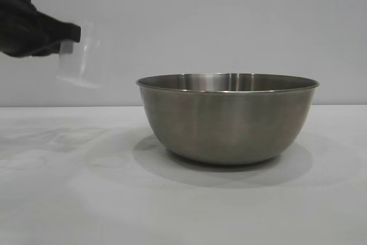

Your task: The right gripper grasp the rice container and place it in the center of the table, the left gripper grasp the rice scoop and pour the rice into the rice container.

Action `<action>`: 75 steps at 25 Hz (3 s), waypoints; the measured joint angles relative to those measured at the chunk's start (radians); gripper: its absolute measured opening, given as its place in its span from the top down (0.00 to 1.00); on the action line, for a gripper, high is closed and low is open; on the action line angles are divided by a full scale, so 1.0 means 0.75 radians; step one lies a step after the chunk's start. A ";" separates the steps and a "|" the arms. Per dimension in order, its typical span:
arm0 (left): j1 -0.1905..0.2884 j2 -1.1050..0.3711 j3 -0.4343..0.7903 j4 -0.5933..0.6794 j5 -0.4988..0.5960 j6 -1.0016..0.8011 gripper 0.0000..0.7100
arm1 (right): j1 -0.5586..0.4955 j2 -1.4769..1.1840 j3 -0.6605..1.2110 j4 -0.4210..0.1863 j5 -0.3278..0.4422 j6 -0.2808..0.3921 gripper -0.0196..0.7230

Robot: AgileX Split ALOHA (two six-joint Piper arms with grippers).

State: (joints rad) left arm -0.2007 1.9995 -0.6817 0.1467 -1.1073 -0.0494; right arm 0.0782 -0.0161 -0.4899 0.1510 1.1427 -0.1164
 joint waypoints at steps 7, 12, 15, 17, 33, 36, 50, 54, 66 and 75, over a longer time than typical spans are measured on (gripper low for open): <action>0.000 0.178 0.000 0.002 -0.029 0.008 1.00 | 0.000 0.000 0.000 0.002 0.000 0.000 0.44; 0.000 0.201 0.000 0.002 -0.031 0.013 1.00 | 0.000 0.000 0.000 0.002 0.000 0.000 0.44; 0.000 0.201 0.003 0.003 -0.037 0.017 0.95 | 0.000 0.000 0.000 0.002 0.000 0.000 0.44; 0.000 0.201 0.029 0.003 -0.040 0.051 0.93 | 0.000 0.000 0.000 0.002 0.000 0.000 0.44; 0.077 -0.132 0.337 -0.143 -0.040 -0.125 0.93 | 0.000 0.000 0.000 0.002 0.000 0.000 0.44; 0.187 -0.238 0.362 -0.067 -0.040 -0.162 0.93 | 0.000 0.000 0.000 0.003 0.000 0.000 0.44; 0.300 -1.042 0.357 0.283 0.447 -0.157 0.87 | 0.000 0.000 0.001 0.044 0.000 0.000 0.44; 0.300 -1.296 0.357 0.309 0.737 -0.187 0.87 | 0.000 0.000 0.001 0.044 0.000 0.000 0.44; 0.300 -1.987 0.357 0.940 1.383 -0.909 0.87 | 0.000 0.000 0.001 0.044 0.000 0.000 0.44; 0.300 -2.047 0.360 1.050 1.433 -1.046 0.87 | 0.000 0.000 0.001 0.044 0.000 0.000 0.44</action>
State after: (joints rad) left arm 0.0240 0.4646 -0.4119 0.9341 -0.0327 -0.8342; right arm 0.0782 -0.0161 -0.4894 0.1841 1.1427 -0.1164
